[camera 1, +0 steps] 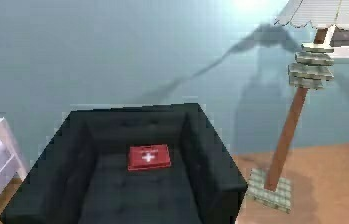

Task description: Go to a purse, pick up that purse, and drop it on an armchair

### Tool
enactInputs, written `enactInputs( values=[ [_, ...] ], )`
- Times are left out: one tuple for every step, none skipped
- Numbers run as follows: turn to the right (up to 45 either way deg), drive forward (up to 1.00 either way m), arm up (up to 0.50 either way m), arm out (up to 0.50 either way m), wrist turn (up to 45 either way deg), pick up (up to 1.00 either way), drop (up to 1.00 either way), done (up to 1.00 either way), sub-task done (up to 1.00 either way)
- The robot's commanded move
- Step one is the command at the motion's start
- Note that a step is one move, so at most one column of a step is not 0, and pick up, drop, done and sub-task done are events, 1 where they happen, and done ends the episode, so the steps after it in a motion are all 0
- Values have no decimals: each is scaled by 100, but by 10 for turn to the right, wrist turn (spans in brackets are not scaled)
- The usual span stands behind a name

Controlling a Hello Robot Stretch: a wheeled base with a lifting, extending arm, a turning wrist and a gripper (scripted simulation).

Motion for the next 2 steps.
enactInputs(
  values=[
    [-450,0,0,0,0,0,0,0,0],
    [-210,0,0,0,0,0,0,0,0]
  ],
)
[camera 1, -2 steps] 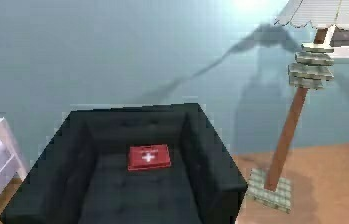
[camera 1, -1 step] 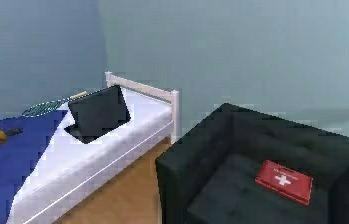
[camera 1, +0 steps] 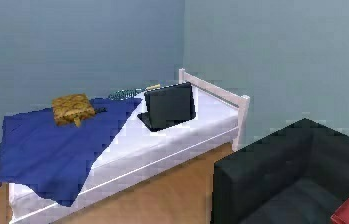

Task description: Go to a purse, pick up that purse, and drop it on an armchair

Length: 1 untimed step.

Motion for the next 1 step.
enactInputs(
  values=[
    [0,80,0,0,0,0,0,0,0]
  ],
)
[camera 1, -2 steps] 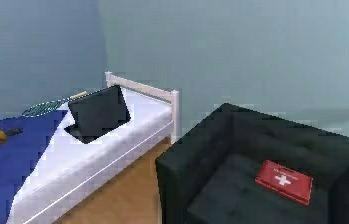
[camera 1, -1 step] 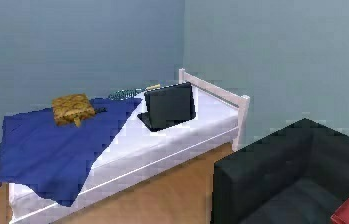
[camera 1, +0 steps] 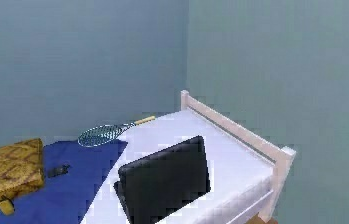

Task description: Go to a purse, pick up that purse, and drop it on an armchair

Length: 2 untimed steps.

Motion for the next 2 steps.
enactInputs(
  values=[
    [60,0,0,0,0,0,0,0,0],
    [0,15,0,0,0,0,0,0,0]
  ],
)
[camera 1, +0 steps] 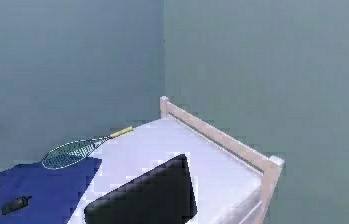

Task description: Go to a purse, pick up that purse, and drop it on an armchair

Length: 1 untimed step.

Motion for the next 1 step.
enactInputs(
  values=[
    [450,0,0,0,0,0,0,0,0]
  ],
)
